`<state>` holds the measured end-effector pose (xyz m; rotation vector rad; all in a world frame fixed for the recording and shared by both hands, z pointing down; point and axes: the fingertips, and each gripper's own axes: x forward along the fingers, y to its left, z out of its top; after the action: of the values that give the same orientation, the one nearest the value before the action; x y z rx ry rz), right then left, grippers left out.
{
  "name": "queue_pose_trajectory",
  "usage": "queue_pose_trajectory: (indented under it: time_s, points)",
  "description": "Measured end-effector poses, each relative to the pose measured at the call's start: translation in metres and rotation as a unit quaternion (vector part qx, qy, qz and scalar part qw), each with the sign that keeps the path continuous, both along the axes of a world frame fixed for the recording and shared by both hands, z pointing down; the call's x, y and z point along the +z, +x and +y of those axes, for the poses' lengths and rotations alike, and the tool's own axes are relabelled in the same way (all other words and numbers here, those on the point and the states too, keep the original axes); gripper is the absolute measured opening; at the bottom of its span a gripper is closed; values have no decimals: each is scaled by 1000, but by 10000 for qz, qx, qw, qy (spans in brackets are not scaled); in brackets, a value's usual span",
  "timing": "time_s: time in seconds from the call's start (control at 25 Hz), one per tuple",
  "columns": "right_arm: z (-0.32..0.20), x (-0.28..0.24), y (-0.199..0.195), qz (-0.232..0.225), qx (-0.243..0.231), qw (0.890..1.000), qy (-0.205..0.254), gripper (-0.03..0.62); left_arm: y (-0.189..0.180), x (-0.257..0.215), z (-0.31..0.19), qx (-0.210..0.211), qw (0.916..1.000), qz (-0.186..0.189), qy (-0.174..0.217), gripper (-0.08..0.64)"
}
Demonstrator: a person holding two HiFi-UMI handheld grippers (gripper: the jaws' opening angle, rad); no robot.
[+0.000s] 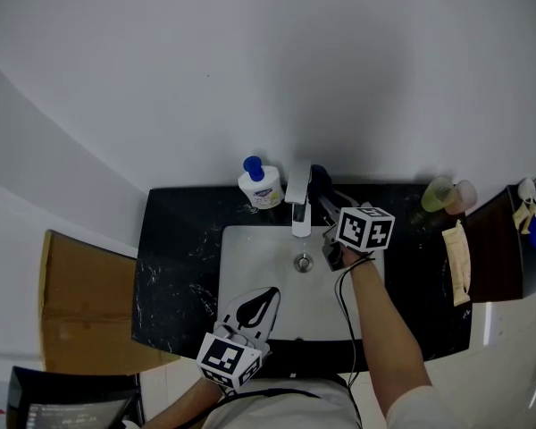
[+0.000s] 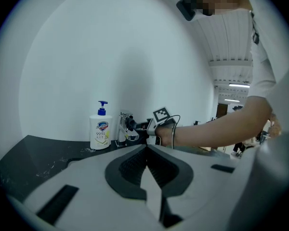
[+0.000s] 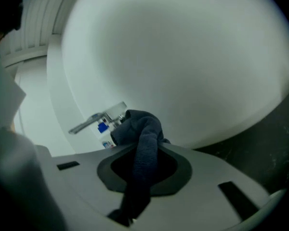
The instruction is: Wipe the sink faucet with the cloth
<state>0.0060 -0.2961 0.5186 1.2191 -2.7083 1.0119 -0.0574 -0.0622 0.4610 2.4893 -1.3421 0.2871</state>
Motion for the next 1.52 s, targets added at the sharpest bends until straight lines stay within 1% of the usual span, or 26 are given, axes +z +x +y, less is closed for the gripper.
queue_pose_trajectory:
  time_s: [0.08,0.16,0.28,0.32,0.36,0.4,0.48,0.52,0.56,0.64,0.72,0.8,0.84,0.92,1.04,1.08,1.16,1.28,1.36,1.44,1.52]
  points:
    - [1,26,-2,402,-43,9987,-298,54,-2,0,0,-34,10000,-15,-4,2]
    - [4,44,-5,812,-187,9953,-500,54,-4,0,0,-69,10000,-17,6,2]
    - [9,63,-8,1498,-480,9854,-650,54,-4,-1,-1,-97,10000,-7,17,2]
    - [9,65,-8,1599,-529,9837,-633,54,-4,-1,-1,-98,9999,1,24,2]
    - [9,61,-8,1555,-540,9846,-584,54,-3,-2,-2,-93,10000,10,33,2]
    - [8,54,-7,1372,-519,9879,-494,54,-3,-3,-2,-88,10000,15,40,2]
    - [6,30,-6,738,-411,9962,-229,54,-5,-3,-3,-88,10000,22,38,2]
    - [6,15,-5,402,-355,9985,-79,54,-6,-3,-4,-93,10000,25,25,2]
    - [6,0,-3,83,-323,9994,81,54,-7,-2,-4,-99,9999,29,11,2]
    - [7,-36,-1,-515,-328,9973,410,54,-7,-2,-4,-86,10000,34,-3,2]
    - [8,-70,-2,-820,-359,9933,735,54,-5,-2,-4,-61,10000,34,1,2]
    - [7,-93,-5,-910,-369,9906,957,54,-5,-2,-4,-56,10000,33,9,2]
    - [4,-97,-6,-847,-344,9909,993,54,-5,-2,-5,-55,10000,34,11,2]
    - [-2,-88,-6,-568,-257,9938,924,54,-7,-2,-5,-61,10000,34,8,2]
    - [-7,-58,-1,-529,-157,9971,515,54,-9,-2,0,-93,10000,15,7,2]
    - [-8,-46,1,-422,-153,9983,384,54,-10,-2,0,-101,9999,3,10,2]
    - [-8,-14,1,8,-202,9997,105,54,-11,-3,1,-105,9999,-16,20,2]
    - [2,36,-1,726,-342,9962,-340,54,-11,-3,2,-109,9999,-37,31,2]
    - [8,57,-5,1175,-394,9911,-482,54,-13,-3,1,-121,9999,-53,31,2]
    - [11,64,-8,1327,-351,9892,-512,54,-14,-3,2,-132,9999,-50,23,2]
    - [12,63,-9,1502,-434,9868,-427,54,-14,-3,4,-134,9999,-38,19,2]
